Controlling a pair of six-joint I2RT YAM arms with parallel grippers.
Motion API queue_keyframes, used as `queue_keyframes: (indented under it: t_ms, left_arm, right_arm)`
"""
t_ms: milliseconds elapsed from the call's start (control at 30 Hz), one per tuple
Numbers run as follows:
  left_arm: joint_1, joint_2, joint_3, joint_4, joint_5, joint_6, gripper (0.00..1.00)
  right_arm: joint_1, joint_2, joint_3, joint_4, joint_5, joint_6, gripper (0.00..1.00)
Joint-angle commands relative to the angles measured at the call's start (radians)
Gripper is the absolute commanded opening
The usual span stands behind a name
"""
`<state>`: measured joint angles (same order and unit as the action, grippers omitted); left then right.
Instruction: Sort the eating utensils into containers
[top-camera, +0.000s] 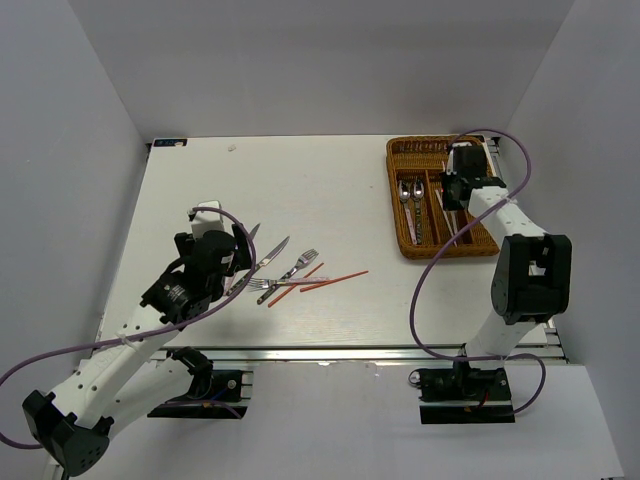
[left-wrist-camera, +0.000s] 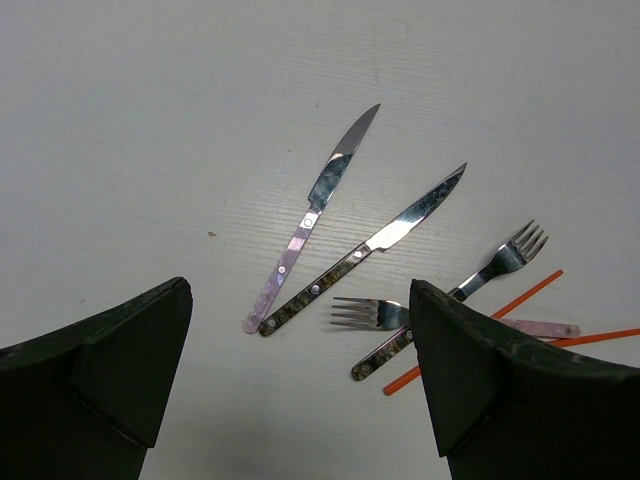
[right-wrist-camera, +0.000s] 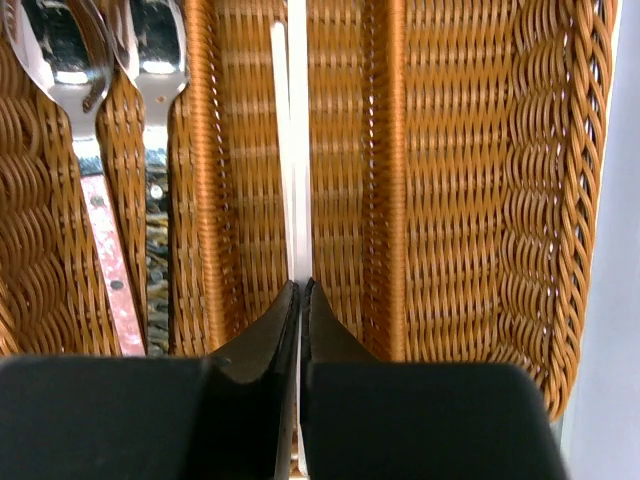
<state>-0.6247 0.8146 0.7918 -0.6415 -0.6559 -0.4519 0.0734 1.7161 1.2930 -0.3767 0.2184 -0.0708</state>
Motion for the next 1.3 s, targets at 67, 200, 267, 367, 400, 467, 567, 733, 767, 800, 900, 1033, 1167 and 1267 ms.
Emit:
queue_keyframes:
  t_ms: [67,200,267,367,400,467,567,733,767,800,900,1033,1167,1267]
  left_arm:
    - [0.003,-0.02,-0.005,0.022,0.002,0.007,0.98]
    - [0.003,-0.017,-0.005,0.022,0.004,0.007,0.98]
    - [0.003,-0.015,-0.003,0.02,0.002,0.007,0.98]
    - [0.003,-0.019,-0.005,0.02,0.002,0.007,0.98]
    - [0.003,-0.02,-0.005,0.02,0.001,0.007,0.98]
    - [0.003,-0.02,-0.005,0.022,0.002,0.007,0.98]
    - [0.003,-0.019,-0.005,0.02,0.002,0.007,0.98]
    - [0.003,-0.022,-0.005,0.02,0.001,0.007,0.98]
    - [0.003,-0.022,-0.005,0.02,0.001,0.007,0.98]
    - [0.003,-0.022,-0.005,0.02,0.001,0.007,0.98]
    - [0.003,-0.022,-0.005,0.02,-0.001,0.007,0.98]
    - [0.003,-0.02,-0.005,0.022,0.002,0.007,0.98]
    - [0.003,-0.02,-0.005,0.02,0.001,0.007,0.98]
    - [0.003,-0.022,-0.005,0.02,-0.001,0.007,0.98]
  right_arm:
    - [-0.001,-0.009,-0.066,0.2,0.01,-0.03,0.0]
    - [-0.001,0.019,-0.077,0.236,0.001,-0.014,0.0]
    - [-0.001,0.048,-0.067,0.216,-0.007,-0.011,0.0]
    - [-0.001,0.086,-0.054,0.196,0.031,-0.012,0.0]
    - [-0.001,0.094,-0.052,0.196,0.036,-0.014,0.0]
    - [-0.001,0.103,-0.044,0.191,0.047,-0.015,0.0]
    - [-0.001,0.131,-0.021,0.165,0.041,-0.011,0.0]
    - [-0.001,0.145,-0.012,0.16,0.091,-0.012,0.0]
    - [-0.001,0.146,-0.009,0.162,0.098,-0.012,0.0]
    - [-0.001,0.146,-0.008,0.163,0.113,-0.018,0.0]
    - [-0.001,0.151,0.005,0.159,0.154,-0.032,0.0]
    - [-0.001,0.137,0.009,0.154,0.147,-0.032,0.0]
    - [-0.001,0.134,0.029,0.151,0.164,-0.038,0.0]
    - [0.0,0.146,0.054,0.144,0.157,-0.057,0.0]
